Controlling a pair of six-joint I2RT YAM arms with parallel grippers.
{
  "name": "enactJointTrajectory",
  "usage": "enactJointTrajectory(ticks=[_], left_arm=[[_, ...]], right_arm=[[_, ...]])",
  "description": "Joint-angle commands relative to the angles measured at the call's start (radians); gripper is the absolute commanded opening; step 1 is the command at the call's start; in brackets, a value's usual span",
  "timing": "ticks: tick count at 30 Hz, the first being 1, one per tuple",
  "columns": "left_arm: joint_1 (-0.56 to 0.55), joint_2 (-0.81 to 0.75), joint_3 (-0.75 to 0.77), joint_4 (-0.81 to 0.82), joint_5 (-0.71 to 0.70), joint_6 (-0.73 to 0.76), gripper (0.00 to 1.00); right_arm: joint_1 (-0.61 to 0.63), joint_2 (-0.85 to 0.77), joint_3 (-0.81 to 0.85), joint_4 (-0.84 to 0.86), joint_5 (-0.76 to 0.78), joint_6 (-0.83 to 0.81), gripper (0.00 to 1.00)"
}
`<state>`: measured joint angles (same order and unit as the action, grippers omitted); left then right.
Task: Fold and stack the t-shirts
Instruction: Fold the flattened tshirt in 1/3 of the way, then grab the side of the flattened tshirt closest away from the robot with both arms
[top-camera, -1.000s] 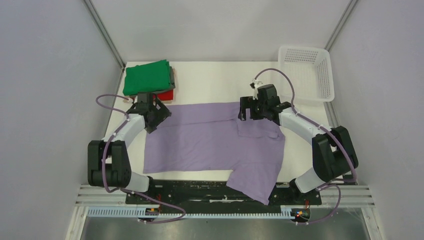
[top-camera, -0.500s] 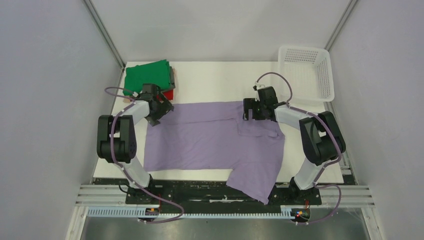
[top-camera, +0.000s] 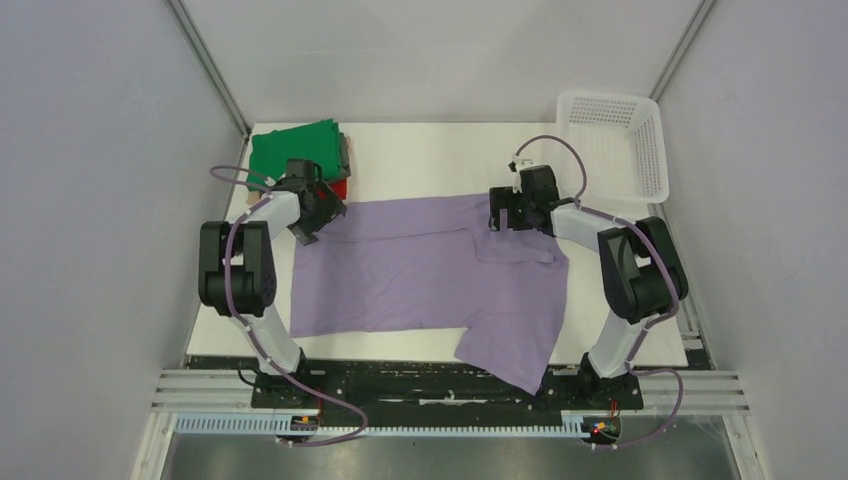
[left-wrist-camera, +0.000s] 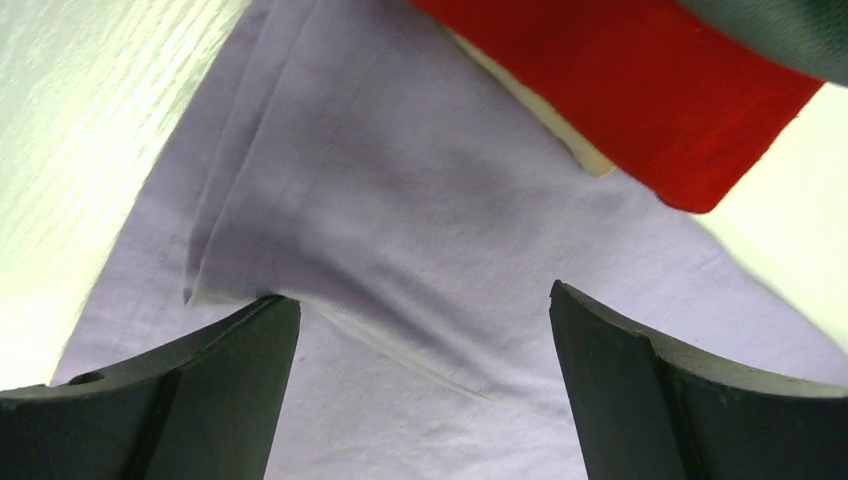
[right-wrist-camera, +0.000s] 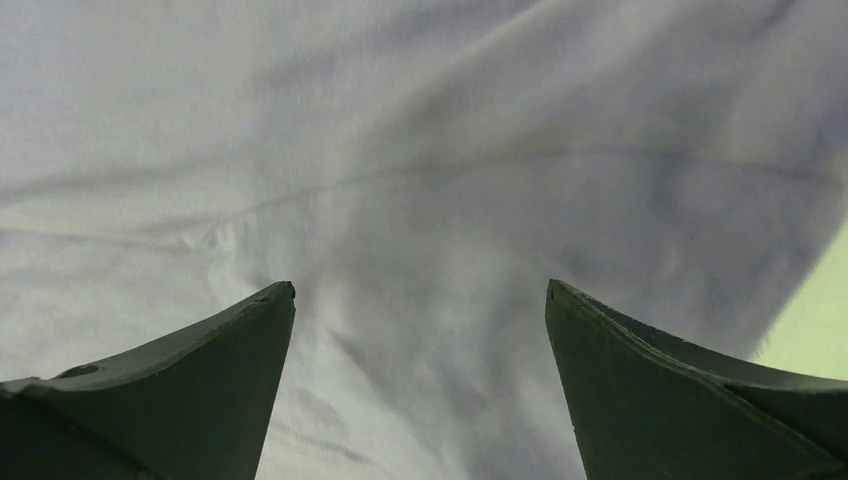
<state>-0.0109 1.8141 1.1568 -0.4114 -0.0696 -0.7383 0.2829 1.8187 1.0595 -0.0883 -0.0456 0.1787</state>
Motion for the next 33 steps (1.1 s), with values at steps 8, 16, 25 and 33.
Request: enactJointTrajectory(ticks=[8, 16, 25, 33], left_arm=[[-0.055, -0.447, -0.194, -0.168, -0.098, -0.046, 1.0], [-0.103, -0.852, -0.443, -0.423, -0.19, -0.209, 1.0], [-0.106, -1.038, -0.533, -0.651, -0.301, -0.398, 1.0], [-0.115, -0.988, -0.629, -0.625, -0.195, -0.516, 0.99]], right_arm=[[-0.005, -0.329, -0.227, 0.201, -0.12, -0.025, 0.98], [-0.005, -0.451, -0.317, 0.291, -0.199, 0.033, 0.98], [-0.014, -0.516, -0.357, 0.328, -0.293, 0.048, 0.98], [-0.023, -0.554, -0.382, 0.333, -0.286, 0.033, 0.98]])
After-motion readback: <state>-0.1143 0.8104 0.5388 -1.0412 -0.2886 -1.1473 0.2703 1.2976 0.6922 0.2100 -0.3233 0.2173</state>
